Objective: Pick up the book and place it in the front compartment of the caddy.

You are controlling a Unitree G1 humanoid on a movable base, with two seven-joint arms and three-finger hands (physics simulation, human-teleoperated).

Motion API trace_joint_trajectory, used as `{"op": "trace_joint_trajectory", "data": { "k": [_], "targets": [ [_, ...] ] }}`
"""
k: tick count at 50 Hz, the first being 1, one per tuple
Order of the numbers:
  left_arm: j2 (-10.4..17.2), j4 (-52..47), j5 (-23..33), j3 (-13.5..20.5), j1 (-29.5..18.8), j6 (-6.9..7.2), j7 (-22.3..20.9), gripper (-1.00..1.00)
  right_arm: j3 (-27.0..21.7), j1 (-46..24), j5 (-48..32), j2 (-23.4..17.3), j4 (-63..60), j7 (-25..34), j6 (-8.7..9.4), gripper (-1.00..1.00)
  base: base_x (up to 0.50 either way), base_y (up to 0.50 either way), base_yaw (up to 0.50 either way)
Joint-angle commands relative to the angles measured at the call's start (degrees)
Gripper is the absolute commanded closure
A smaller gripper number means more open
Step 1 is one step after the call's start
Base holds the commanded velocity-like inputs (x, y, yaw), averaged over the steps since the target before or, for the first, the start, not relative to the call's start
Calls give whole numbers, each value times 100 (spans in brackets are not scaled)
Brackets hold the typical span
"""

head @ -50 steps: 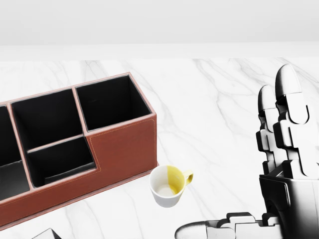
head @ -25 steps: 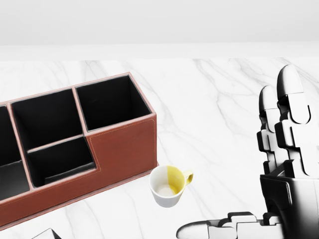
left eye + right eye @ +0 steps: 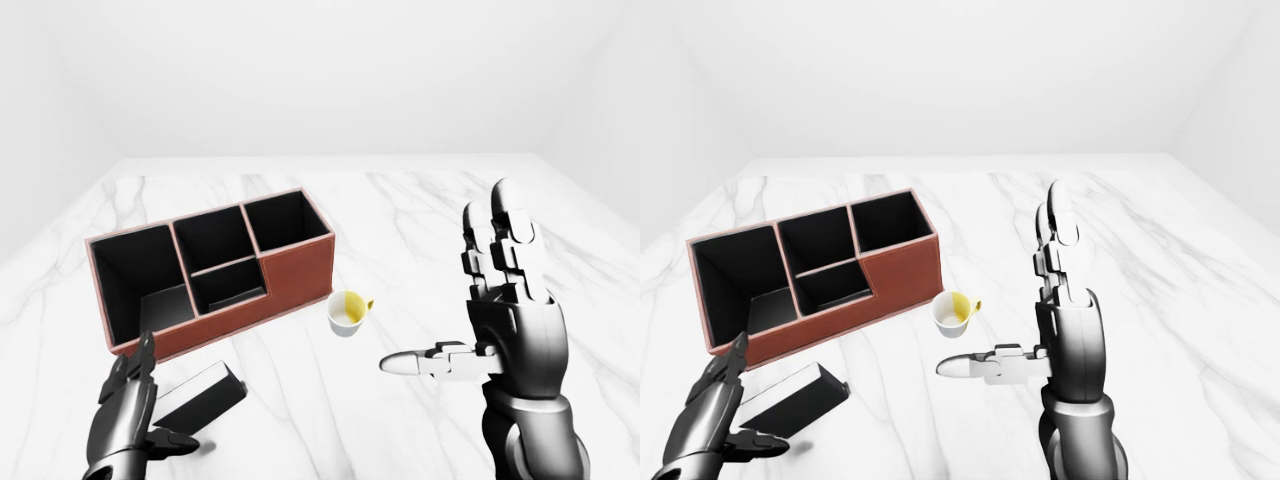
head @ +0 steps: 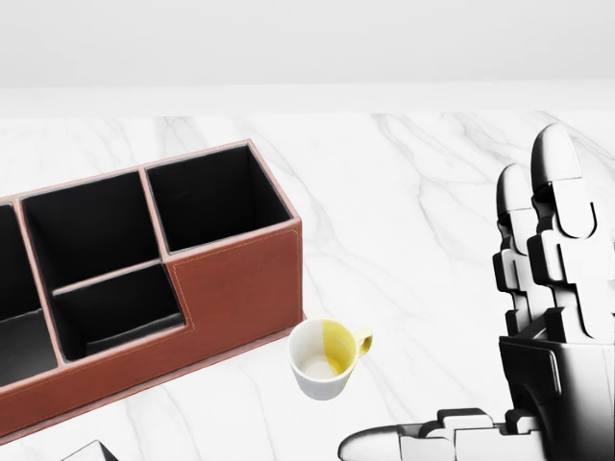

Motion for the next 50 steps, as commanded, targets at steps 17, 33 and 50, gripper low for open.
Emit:
{"op": "trace_joint_trajectory", "data": {
  "k": [17,33,50],
  "targets": [
    [434,396,363,-599,-140,0,690,92,2,16,15,-5,-18,-19,0,-99,0,0,0],
    [361,323,482,-689,17,0,784,100,-40,30,41,10,-122,-3,0,-100,0,0,0],
    [312,181,396,-434,-194,0,836,100,-97,95,131,16,-131,12,0,-100,0,0,0]
  ]
}}
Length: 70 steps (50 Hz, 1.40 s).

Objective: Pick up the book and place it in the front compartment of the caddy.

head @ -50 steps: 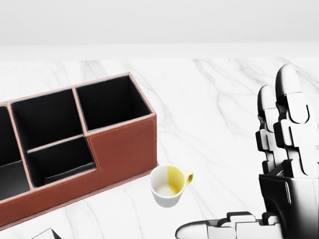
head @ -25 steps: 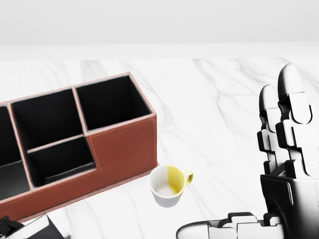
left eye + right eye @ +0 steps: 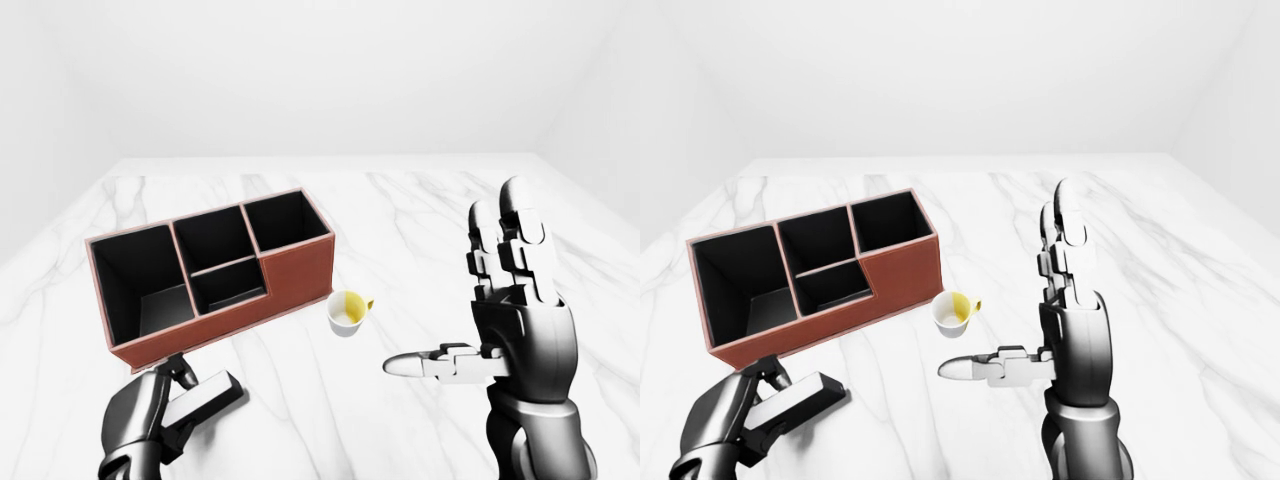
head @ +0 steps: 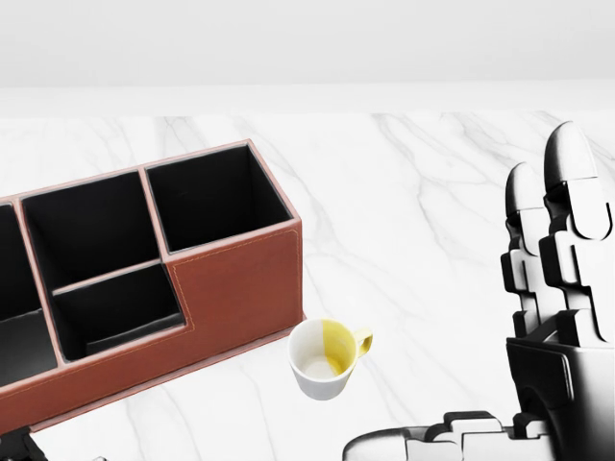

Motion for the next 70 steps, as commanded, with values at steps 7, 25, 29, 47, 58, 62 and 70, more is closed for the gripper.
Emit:
{"op": "trace_joint_trajectory", "data": {
  "k": [7,25,29,47,58,62,70],
  "targets": [
    [54,-617,-28,160,-559,-2,62,100,-122,54,115,25,-35,38,0,-100,0,0,0],
    [95,-1995,-59,-65,-1047,-2,-85,100,-291,127,219,73,-191,146,0,-99,0,0,0],
    [181,-2124,-92,6,-1168,-2,-201,100,-345,141,243,89,-200,165,0,-100,0,0,0],
    [867,-2494,21,-84,-2497,998,-905,100,-467,164,282,137,-229,230,0,-100,0,0,0],
    [1244,-2049,172,-350,-3200,998,-809,100,-466,131,283,143,-196,231,0,-100,0,0,0],
    [1391,-1854,267,-434,-3477,998,-796,100,-462,132,273,142,-231,230,0,-100,0,0,0],
    [1516,-1525,300,-552,-3844,998,-690,100,-498,147,285,149,-257,247,0,-99,0,0,0]
  ]
}}
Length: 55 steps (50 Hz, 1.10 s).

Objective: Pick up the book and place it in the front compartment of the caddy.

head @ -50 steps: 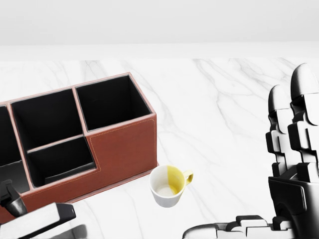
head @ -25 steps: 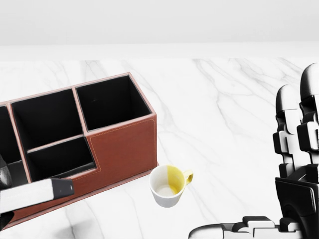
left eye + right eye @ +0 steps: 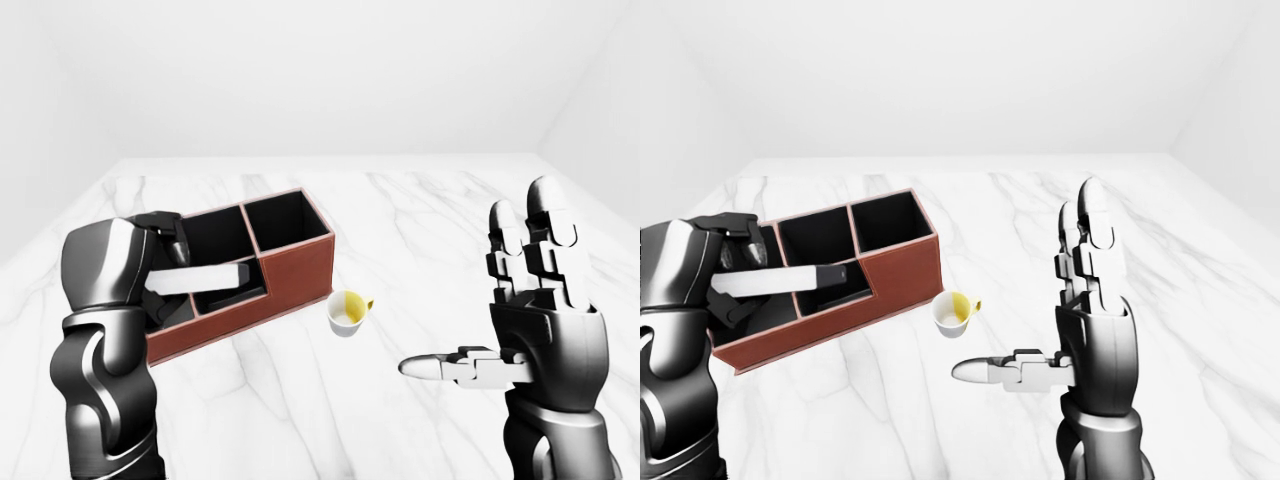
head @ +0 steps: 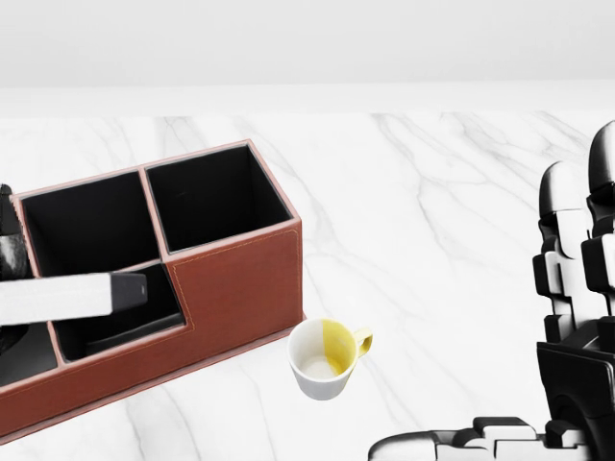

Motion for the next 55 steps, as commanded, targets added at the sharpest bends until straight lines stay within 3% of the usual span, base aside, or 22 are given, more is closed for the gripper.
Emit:
{"op": "trace_joint_trajectory", "data": {
  "k": [1,19,43,55],
  "targets": [
    [238,401,49,-123,-703,0,274,100,-48,14,17,12,-28,23,0,-99,0,0,0],
    [548,961,-68,-64,-816,0,616,100,-70,17,17,25,49,32,0,-100,0,0,0],
    [839,2916,-175,-453,-1718,0,1596,100,-126,25,43,37,4,64,0,-99,0,0,0],
    [865,3137,314,-564,-1706,0,1796,100,-122,3,38,46,34,68,0,-100,0,0,0]
  ]
}}
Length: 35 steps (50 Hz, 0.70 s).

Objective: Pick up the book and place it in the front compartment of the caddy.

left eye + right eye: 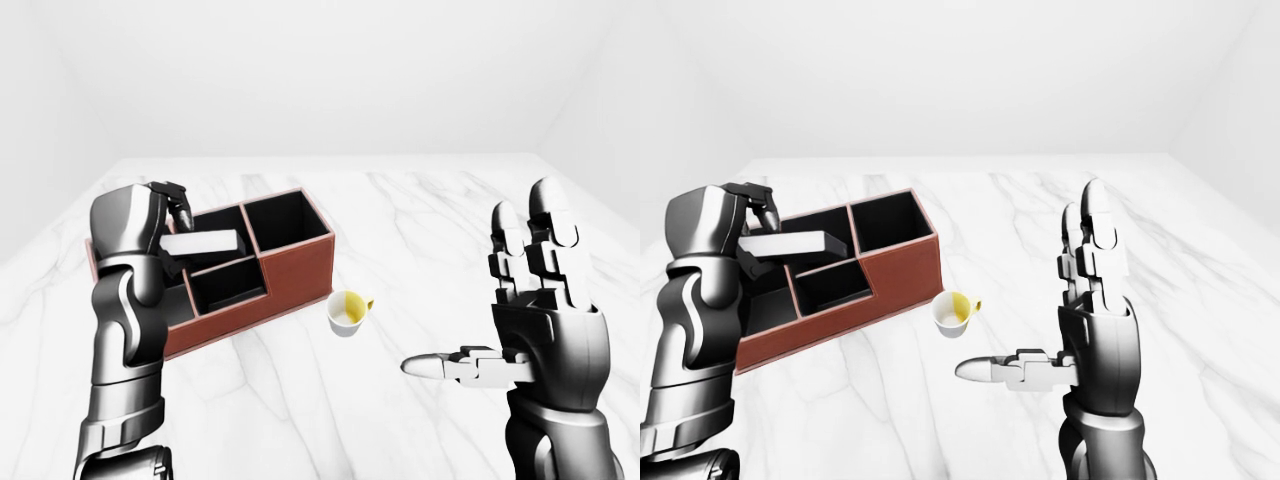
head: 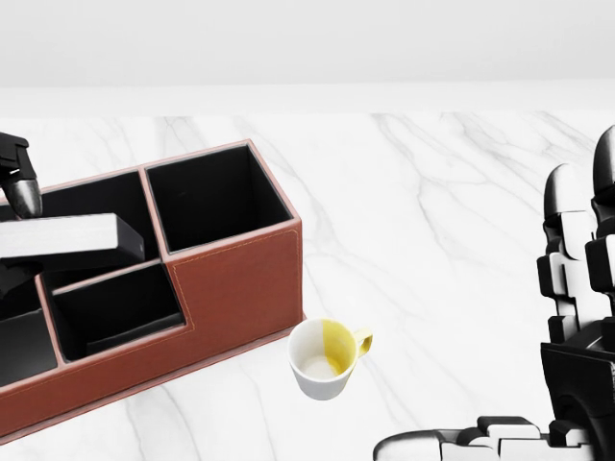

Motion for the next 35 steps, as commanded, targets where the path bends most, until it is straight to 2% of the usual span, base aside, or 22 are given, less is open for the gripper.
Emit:
{"op": "trace_joint_trajectory", "data": {
  "k": [1,12,19,22,29,35],
  "targets": [
    [85,328,579,-65,-170,0,434,100,1,-12,-1,5,3,7,0,-99,0,0,0],
    [66,504,497,-55,-317,0,481,100,11,-32,-13,-2,26,-8,0,-100,0,0,0],
    [107,814,425,-134,-538,0,690,100,18,-46,-15,-7,52,-15,0,-100,0,0,0],
    [101,1099,460,-205,-618,0,927,100,34,-30,-22,-10,51,-15,0,-100,0,0,0],
    [74,1543,314,-262,-746,0,1178,100,44,-40,-34,-15,72,-18,0,-100,0,0,0],
    [65,2361,217,-405,-964,0,1618,100,50,-14,-32,-20,69,-16,0,-100,0,0,0]
  ]
}}
